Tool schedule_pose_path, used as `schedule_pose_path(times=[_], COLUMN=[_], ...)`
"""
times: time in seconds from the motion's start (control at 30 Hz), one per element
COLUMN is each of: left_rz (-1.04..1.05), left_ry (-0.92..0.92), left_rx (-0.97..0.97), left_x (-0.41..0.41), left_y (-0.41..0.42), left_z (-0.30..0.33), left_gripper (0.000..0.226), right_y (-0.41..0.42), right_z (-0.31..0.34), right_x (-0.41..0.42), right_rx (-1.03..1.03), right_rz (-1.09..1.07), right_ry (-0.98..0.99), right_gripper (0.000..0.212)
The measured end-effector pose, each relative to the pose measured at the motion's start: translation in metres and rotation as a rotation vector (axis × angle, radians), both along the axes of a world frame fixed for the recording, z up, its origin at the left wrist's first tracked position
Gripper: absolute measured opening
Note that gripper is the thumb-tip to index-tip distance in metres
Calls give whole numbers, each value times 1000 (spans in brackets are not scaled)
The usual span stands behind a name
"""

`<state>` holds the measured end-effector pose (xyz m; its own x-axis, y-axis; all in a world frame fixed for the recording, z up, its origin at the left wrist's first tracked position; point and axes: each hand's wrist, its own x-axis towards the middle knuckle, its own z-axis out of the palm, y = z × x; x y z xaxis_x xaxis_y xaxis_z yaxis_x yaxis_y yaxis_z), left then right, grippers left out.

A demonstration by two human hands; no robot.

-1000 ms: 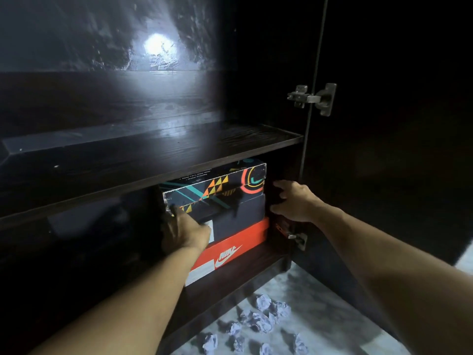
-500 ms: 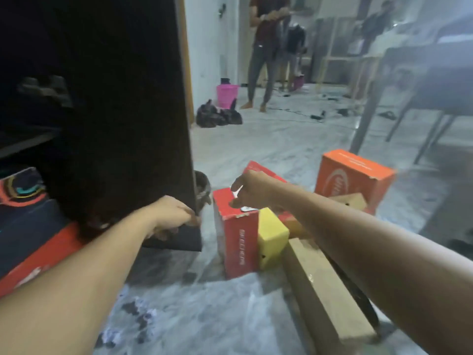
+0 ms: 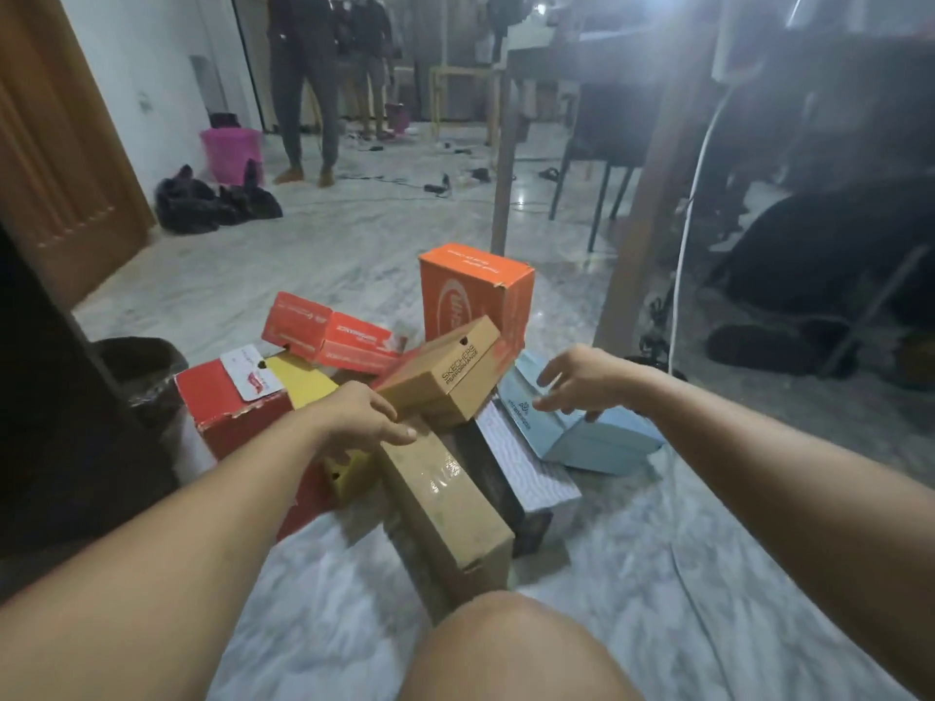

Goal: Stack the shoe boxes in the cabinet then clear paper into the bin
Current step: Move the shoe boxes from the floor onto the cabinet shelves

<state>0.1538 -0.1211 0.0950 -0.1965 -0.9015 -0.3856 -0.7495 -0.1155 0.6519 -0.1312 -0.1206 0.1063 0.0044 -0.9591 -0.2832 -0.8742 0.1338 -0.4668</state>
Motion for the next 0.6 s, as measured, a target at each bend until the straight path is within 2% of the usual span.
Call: schedule_pose_path(times=[0.17,0.27,0.33,0.5,0.6], left_rz=[-28,-31,-36,-58,-46], left_ry=[4,21,48,97,114], left_rx=[-54,-94,-106,-102,-129], left_x=[-51,-85,-111,-178,-211], left_y=[-23,-39,-47,-67,-79], left_z=[-26,-45,-57,-90,-108], left_gripper=[56,47,52,62,70], right_y=[2,-2,-8,-30,-47], right_z=[-43,-74,-94,-145,-170], right_x=[-53,-74,-88,-128,-149], right_rx=[-16,-10,-12,-8,7], right_rz=[-242,-371,-438,-620,-742], right_ry=[-10,-61,-92,-213,-313], right_gripper=[34,26,21,21,31])
